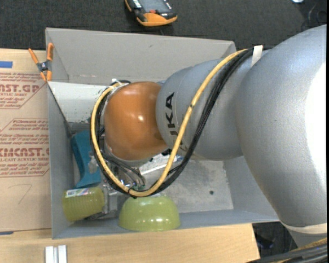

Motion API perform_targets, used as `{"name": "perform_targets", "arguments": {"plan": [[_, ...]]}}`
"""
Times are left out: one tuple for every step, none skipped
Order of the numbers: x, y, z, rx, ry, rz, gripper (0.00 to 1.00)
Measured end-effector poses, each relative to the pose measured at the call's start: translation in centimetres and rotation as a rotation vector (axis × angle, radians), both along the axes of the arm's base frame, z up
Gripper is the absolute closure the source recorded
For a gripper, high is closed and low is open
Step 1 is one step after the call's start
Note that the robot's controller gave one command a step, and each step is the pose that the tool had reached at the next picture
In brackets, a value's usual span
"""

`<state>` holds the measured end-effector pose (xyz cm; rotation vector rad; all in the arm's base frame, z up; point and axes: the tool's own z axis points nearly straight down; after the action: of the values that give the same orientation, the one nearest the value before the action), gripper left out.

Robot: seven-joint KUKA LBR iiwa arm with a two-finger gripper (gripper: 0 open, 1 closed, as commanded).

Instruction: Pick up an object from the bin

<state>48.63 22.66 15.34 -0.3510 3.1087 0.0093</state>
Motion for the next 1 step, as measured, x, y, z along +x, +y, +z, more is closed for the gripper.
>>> {"name": "perform_targets", "arguments": {"plan": [[9.31,-11.71,-5.52,-0.002,0.002,-0.23,0.0]]}}
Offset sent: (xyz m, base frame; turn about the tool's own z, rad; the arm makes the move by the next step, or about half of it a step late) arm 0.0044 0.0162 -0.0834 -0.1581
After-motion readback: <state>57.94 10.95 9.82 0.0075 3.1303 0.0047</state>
